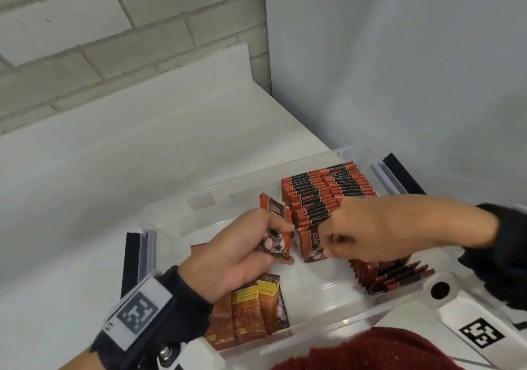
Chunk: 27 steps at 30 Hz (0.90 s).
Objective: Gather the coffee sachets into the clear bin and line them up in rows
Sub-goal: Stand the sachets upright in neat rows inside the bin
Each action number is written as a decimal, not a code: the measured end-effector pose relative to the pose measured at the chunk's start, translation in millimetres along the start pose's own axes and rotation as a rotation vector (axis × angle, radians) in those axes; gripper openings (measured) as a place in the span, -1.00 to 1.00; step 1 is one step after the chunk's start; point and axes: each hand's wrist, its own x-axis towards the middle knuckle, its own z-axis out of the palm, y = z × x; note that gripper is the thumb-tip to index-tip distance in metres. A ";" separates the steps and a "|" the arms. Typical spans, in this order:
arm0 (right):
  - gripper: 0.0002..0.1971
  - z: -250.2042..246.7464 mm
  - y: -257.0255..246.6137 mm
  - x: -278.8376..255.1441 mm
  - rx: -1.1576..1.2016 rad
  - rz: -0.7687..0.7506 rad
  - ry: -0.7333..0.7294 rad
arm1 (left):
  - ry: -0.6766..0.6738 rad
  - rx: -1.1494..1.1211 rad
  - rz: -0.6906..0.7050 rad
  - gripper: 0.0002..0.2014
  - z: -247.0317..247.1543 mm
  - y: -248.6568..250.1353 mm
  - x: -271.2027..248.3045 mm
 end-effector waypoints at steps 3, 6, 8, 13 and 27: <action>-0.71 -0.7 0.0 2.1 -0.005 0.002 -0.004 | -0.045 -0.036 -0.029 -0.75 2.7 -1.1 0.9; -0.71 -0.1 0.3 4.5 -0.019 0.003 -0.006 | -0.031 -0.069 -0.033 -0.76 3.2 -0.8 1.6; -0.70 0.2 1.3 3.1 -0.023 -0.001 -0.004 | -0.017 -0.056 -0.027 -0.78 1.1 -1.5 0.6; -0.76 0.0 0.7 -0.8 0.016 -0.048 -0.015 | 0.107 0.019 0.045 -0.88 -5.0 3.8 -3.0; -0.85 -44.4 22.8 -10.0 0.738 -0.082 0.590 | -0.162 0.043 0.395 -0.74 5.1 55.9 8.2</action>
